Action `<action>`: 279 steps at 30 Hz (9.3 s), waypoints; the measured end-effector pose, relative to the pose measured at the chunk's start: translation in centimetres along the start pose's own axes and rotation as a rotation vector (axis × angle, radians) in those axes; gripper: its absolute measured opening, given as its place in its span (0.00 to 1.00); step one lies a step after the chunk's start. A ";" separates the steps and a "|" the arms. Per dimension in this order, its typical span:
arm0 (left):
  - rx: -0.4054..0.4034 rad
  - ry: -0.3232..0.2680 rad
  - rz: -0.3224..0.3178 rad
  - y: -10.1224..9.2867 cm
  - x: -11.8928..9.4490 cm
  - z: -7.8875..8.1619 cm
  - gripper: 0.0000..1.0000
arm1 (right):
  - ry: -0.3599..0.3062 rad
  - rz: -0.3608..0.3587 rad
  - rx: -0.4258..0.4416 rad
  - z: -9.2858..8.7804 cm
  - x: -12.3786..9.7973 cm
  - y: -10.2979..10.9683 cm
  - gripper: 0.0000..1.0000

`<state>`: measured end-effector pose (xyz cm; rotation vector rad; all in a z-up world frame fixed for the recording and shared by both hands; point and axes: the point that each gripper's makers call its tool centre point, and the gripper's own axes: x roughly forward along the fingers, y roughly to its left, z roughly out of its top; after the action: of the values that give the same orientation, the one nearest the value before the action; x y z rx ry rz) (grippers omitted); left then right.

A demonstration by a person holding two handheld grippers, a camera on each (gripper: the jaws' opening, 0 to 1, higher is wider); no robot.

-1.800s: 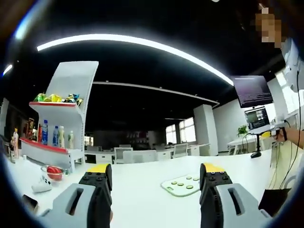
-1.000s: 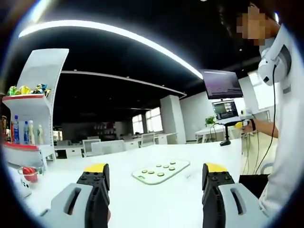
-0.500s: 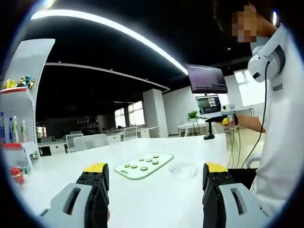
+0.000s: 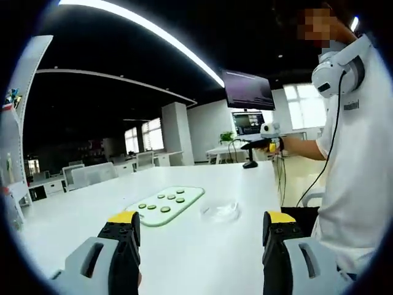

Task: Open the petri dish lid, add cucumber slices into the petri dish, and close the lid

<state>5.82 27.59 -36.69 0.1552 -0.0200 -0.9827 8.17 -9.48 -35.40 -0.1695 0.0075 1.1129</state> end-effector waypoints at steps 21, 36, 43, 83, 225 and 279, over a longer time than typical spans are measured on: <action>-0.016 0.047 -0.089 0.2 4.1 -2.2 0.82 | 0.069 0.125 0.004 -2.6 5.8 0.8 0.80; -0.028 0.059 -0.165 -1.3 7.9 -3.1 0.81 | 0.094 0.191 0.015 -3.4 8.9 1.4 0.79; -0.022 0.071 -0.203 -2.0 9.4 -3.5 0.81 | 0.118 0.214 0.005 -4.1 10.2 1.7 0.79; -0.026 0.188 -0.329 -3.6 15.5 -7.7 0.81 | 0.246 0.361 -0.028 -8.3 18.2 3.6 0.78; 0.026 0.187 -0.294 -2.0 14.5 -6.8 0.66 | 0.263 0.538 -0.169 -6.0 26.2 7.7 0.67; -0.039 0.255 -0.100 1.9 5.0 -10.8 0.66 | 0.294 0.742 -0.208 -7.4 35.1 14.4 0.67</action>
<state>11.06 25.79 -47.38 0.2463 0.2422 -1.0565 11.49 27.00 -47.82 -0.5460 0.2330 1.8200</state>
